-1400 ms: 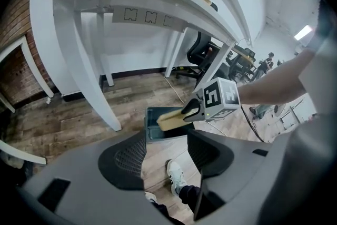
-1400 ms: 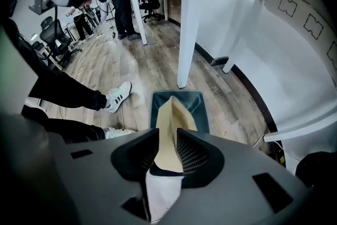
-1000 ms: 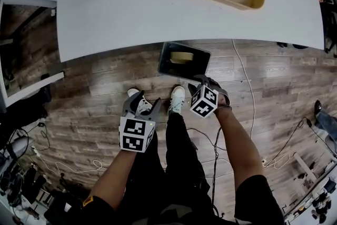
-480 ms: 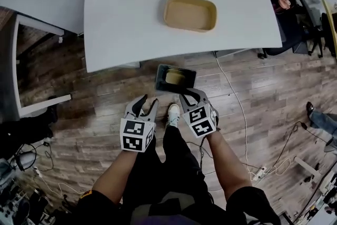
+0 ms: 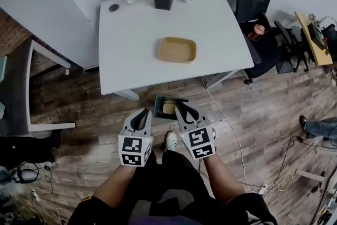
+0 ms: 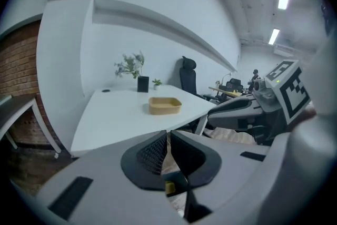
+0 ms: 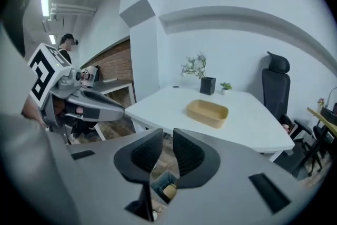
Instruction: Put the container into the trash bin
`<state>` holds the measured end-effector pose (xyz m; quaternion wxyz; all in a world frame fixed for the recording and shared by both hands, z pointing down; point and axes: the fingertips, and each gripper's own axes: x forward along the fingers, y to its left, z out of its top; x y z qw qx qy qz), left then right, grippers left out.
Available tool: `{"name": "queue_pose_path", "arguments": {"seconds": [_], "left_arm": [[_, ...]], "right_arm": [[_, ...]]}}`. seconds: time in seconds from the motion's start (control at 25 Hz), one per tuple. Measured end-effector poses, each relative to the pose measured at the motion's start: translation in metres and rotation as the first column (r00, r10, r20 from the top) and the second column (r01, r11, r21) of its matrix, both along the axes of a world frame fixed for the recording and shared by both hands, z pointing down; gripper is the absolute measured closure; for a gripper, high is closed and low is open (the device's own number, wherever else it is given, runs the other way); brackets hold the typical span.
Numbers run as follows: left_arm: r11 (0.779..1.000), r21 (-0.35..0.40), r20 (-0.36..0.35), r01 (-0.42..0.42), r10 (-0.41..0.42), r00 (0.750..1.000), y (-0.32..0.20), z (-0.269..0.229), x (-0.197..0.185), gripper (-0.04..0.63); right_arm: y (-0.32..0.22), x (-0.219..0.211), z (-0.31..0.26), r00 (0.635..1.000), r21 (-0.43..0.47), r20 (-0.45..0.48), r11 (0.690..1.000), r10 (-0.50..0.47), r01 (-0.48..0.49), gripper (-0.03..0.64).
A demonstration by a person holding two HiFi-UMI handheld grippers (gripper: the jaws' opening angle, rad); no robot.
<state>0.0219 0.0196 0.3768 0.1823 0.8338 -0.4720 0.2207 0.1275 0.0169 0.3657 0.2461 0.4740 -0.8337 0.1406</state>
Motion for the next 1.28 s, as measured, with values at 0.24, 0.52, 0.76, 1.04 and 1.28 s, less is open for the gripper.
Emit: {"name": "queue_pose_path", "arguments": {"seconds": [0.24,0.52,0.76,1.04,1.28], "left_arm": [[0.998,0.07,-0.004,0.004,-0.004,1.0,0.005,-0.04,-0.002,0.588],[0.996,0.086,0.002,0.022,-0.022,1.0,0.001,-0.053,-0.004,0.588],[0.995,0.087,-0.002,0.043,-0.043,0.999,-0.007,-0.064,-0.001,0.588],[0.995,0.085,0.015,0.059,-0.061,0.998,-0.022,-0.068,0.001,0.584],[0.999,0.036,0.018,0.022,-0.023,1.0,-0.056,-0.047,-0.004,0.581]], "right_arm": [[0.011,-0.011,-0.049,1.0,0.087,0.016,0.996,-0.023,0.021,0.541],[0.01,-0.01,-0.059,0.999,0.103,-0.003,0.994,-0.045,0.045,0.541],[0.003,-0.005,-0.064,0.998,0.112,-0.027,0.991,-0.064,0.066,0.54],[-0.022,0.006,-0.064,0.986,0.128,-0.121,0.984,-0.112,0.127,0.54],[-0.069,0.011,-0.044,0.95,0.074,-0.274,0.982,-0.149,0.175,0.535]]}}
